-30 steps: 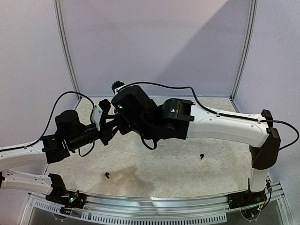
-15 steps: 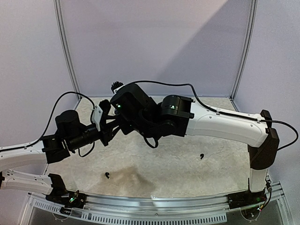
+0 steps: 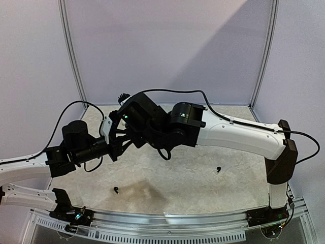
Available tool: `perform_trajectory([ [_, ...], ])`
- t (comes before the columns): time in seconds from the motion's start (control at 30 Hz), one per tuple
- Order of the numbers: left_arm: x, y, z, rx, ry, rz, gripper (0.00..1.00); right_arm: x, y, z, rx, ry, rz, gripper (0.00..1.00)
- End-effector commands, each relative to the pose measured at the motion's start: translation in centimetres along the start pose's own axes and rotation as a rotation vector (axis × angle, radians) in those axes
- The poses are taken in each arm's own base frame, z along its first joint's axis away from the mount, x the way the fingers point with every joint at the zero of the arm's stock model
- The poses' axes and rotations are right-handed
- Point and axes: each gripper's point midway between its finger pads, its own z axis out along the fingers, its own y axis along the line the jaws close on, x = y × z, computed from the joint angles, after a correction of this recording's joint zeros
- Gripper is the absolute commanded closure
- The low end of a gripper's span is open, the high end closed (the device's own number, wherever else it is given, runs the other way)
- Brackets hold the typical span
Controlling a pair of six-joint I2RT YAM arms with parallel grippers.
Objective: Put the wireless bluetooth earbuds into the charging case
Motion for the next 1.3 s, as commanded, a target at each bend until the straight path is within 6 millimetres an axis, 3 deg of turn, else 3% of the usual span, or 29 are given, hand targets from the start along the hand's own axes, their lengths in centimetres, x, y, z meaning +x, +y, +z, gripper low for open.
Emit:
perform_trajectory([
  [0.0, -4.9, -0.4, -0.9, 0.01, -0.161, -0.031, 1.0, 4.1, 1.2, 1.2, -0.035, 0.135, -0.133, 0.62],
  [0.57, -4.6, -0.3, -1.0, 0.01, -0.151, -0.044, 1.0, 4.3, 1.2, 0.8, -0.055, 0.156, -0.186, 0.53],
  [0.87, -4.3, -0.2, -1.0, 0.008, -0.14, -0.056, 1.0, 4.5, 2.3, 0.6, -0.12, 0.161, -0.247, 0.52],
  [1.07, -4.2, -0.2, -0.9, 0.013, -0.138, -0.061, 1.0, 3.4, 2.9, 0.5, -0.152, 0.125, -0.224, 0.58],
  [1.17, -4.1, -0.2, -0.9, 0.012, -0.133, -0.065, 1.0, 2.9, 2.4, 0.6, -0.126, 0.109, -0.199, 0.74],
  [1.27, -3.9, -0.2, -1.0, 0.01, -0.127, -0.064, 1.0, 3.5, 1.5, 0.7, -0.107, 0.131, -0.185, 0.74],
])
